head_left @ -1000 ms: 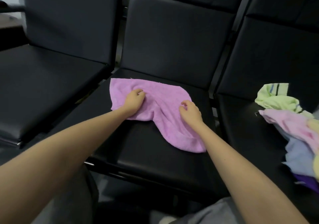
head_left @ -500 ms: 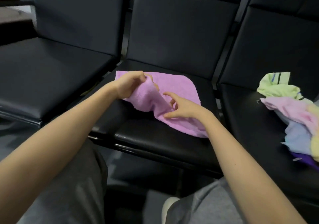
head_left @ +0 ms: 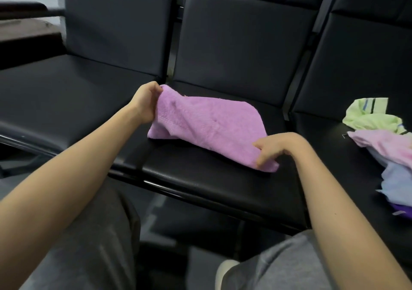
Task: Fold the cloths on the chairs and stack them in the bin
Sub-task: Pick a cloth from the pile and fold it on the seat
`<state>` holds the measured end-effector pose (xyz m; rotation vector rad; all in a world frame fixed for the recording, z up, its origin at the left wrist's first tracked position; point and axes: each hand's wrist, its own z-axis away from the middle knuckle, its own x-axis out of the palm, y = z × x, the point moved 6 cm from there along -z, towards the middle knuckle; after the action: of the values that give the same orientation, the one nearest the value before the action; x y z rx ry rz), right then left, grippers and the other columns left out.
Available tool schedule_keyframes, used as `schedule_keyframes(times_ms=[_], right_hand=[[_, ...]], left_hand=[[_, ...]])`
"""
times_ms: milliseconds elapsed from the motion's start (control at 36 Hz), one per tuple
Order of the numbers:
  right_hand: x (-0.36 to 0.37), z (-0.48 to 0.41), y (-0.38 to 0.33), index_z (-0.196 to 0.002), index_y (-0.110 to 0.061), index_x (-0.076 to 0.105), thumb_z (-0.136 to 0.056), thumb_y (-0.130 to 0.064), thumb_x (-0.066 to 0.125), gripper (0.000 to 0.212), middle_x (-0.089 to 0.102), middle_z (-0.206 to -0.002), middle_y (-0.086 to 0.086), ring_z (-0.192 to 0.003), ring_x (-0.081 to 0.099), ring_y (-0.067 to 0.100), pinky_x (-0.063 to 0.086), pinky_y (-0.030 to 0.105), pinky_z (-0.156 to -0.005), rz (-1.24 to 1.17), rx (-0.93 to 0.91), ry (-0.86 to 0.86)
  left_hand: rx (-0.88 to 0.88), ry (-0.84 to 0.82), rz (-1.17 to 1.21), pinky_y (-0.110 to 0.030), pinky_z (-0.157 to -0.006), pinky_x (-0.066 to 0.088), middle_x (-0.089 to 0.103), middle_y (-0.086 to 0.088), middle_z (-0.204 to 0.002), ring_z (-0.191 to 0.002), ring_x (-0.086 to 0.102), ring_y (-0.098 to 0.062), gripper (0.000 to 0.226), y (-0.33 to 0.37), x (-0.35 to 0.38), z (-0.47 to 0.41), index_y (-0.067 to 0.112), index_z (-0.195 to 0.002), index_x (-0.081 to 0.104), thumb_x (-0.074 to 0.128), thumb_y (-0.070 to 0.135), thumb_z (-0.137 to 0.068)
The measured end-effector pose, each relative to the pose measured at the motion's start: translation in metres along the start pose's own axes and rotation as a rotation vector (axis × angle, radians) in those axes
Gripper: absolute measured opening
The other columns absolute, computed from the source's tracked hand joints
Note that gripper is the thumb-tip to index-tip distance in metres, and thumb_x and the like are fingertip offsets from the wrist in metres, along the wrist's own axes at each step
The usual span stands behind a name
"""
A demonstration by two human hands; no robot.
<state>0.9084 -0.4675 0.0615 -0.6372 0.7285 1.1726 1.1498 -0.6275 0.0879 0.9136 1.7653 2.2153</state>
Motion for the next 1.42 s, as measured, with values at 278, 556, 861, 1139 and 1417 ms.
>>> schedule_keyframes(times_ms=[278, 556, 861, 1139, 1417], right_hand=[[-0.025, -0.007, 0.039, -0.104, -0.002, 0.067, -0.088, -0.014, 0.061, 0.021, 0.066, -0.099, 0.015, -0.088, 0.058, 0.02, 0.049, 0.042, -0.086, -0.754, -0.2, 0.519], [-0.014, 0.019, 0.035, -0.079, -0.021, 0.079, -0.025, -0.046, 0.095, 0.062, 0.074, -0.084, 0.003, -0.077, 0.071, 0.015, 0.057, 0.028, -0.061, -1.293, -0.561, 0.129], [-0.027, -0.002, 0.043, -0.106, -0.009, 0.065, -0.085, -0.021, 0.065, 0.024, 0.073, -0.091, 0.0, -0.088, 0.066, 0.017, 0.055, 0.025, -0.073, -1.329, -0.362, 0.379], [-0.007, -0.054, 0.058, -0.132, -0.009, 0.05, -0.092, -0.018, 0.056, 0.041, 0.054, -0.131, 0.011, -0.118, 0.051, 0.026, 0.042, 0.031, -0.092, -1.358, 0.12, 0.821], [-0.037, -0.044, 0.012, -0.142, -0.011, 0.035, -0.095, -0.017, 0.045, 0.049, 0.038, -0.145, 0.014, -0.132, 0.036, 0.032, 0.03, 0.042, -0.11, -0.651, 0.095, 0.915]], left_hand=[[0.094, 0.299, -0.637, -0.027, -0.064, 0.039, 0.056, 0.001, -0.08, -0.075, 0.049, -0.014, 0.019, 0.002, -0.032, -0.012, 0.018, -0.088, 0.063, 0.045, 0.017, -0.092], [-0.224, -0.082, -0.491, -0.023, -0.057, 0.049, 0.062, -0.007, -0.08, -0.063, 0.06, -0.015, 0.031, 0.002, -0.03, 0.003, 0.008, -0.091, 0.06, 0.06, 0.029, -0.068], [-0.179, -0.18, -0.613, -0.03, -0.076, 0.05, 0.068, -0.005, -0.1, -0.087, 0.065, -0.018, 0.02, 0.005, -0.032, -0.01, 0.017, -0.106, 0.065, 0.052, 0.019, -0.091], [-0.02, 0.416, -1.09, -0.033, -0.081, 0.046, 0.054, -0.012, -0.118, -0.104, 0.056, -0.028, 0.044, -0.017, -0.056, -0.047, 0.006, -0.133, 0.043, 0.051, 0.013, -0.09], [0.351, -0.22, -1.487, -0.034, -0.114, 0.023, 0.043, 0.004, -0.146, -0.137, 0.033, -0.017, 0.06, -0.049, 0.038, -0.048, 0.025, -0.14, 0.046, 0.04, 0.05, -0.086]])
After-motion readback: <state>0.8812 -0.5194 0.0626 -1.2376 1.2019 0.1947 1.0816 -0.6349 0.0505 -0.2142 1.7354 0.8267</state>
